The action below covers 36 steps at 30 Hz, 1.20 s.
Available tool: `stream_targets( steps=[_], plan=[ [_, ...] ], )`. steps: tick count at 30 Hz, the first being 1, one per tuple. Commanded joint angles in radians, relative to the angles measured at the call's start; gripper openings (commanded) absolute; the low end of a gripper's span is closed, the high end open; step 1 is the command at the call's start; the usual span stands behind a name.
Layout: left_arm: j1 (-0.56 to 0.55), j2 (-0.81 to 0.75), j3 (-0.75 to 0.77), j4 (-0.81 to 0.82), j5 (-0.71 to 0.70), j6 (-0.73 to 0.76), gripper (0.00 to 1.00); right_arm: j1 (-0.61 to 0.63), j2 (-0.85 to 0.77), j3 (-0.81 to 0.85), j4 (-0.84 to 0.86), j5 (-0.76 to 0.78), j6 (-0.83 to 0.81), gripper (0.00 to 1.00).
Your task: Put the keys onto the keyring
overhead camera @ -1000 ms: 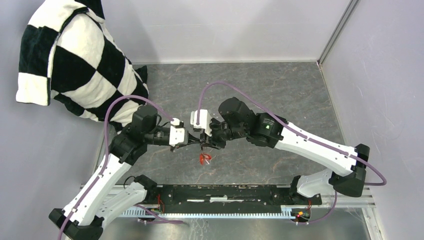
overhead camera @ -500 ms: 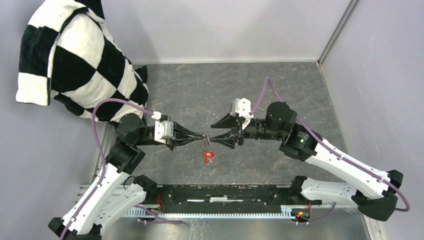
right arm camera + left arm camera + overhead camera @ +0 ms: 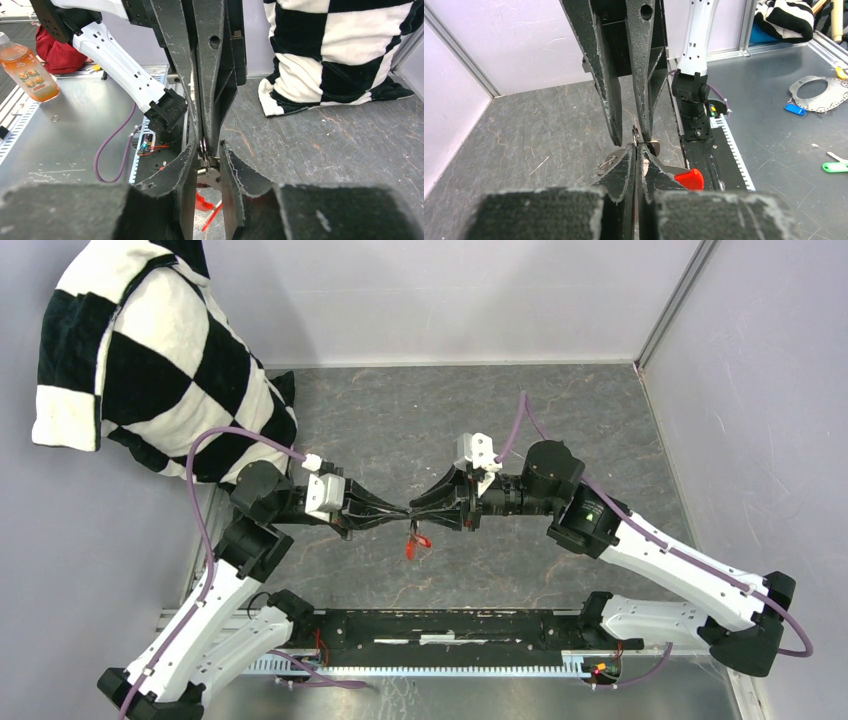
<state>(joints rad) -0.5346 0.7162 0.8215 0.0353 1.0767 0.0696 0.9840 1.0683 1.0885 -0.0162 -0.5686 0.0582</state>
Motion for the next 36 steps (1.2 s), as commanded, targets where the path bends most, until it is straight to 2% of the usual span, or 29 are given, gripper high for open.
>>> stream_targets(
  steps=[1,5,9,14,15,16,17,18,20,22,31,36],
  plan=[
    [-0.004,-0.014,0.051,0.06,0.034,-0.047,0.02,-0.011,-0.018,-0.004,0.018,-0.001,-0.004,0.29],
    [-0.004,-0.014,0.054,0.06,0.039,-0.048,0.02,-0.016,-0.034,-0.015,0.019,0.011,-0.008,0.28],
    [-0.005,-0.012,0.056,0.059,0.047,-0.049,0.02,-0.017,-0.026,-0.008,0.018,0.004,-0.004,0.01],
    [-0.005,-0.008,0.061,0.037,0.049,-0.033,0.02,-0.018,-0.012,0.011,-0.052,0.002,-0.016,0.0],
    [-0.004,-0.003,0.068,0.007,0.051,-0.01,0.05,-0.018,-0.008,0.022,-0.072,0.006,-0.02,0.0],
    [-0.004,0.003,0.079,-0.046,0.059,0.043,0.11,-0.017,-0.001,0.044,-0.097,0.013,-0.028,0.0],
    [-0.004,0.013,0.102,-0.143,0.066,0.118,0.22,-0.018,0.008,0.062,-0.126,0.025,-0.037,0.0],
    [-0.004,0.029,0.128,-0.248,0.062,0.247,0.28,-0.017,0.02,0.09,-0.167,0.039,-0.047,0.0],
    [-0.004,0.069,0.188,-0.428,0.048,0.403,0.34,-0.018,0.048,0.132,-0.233,0.045,-0.078,0.0],
    [-0.004,0.106,0.235,-0.544,0.042,0.491,0.37,-0.018,0.07,0.16,-0.275,0.041,-0.087,0.0],
    [-0.004,0.142,0.258,-0.628,0.003,0.537,0.35,-0.019,0.105,0.214,-0.332,0.036,-0.111,0.0],
    [-0.004,0.159,0.269,-0.642,-0.039,0.549,0.42,-0.018,0.122,0.229,-0.355,0.026,-0.12,0.0]
  ],
)
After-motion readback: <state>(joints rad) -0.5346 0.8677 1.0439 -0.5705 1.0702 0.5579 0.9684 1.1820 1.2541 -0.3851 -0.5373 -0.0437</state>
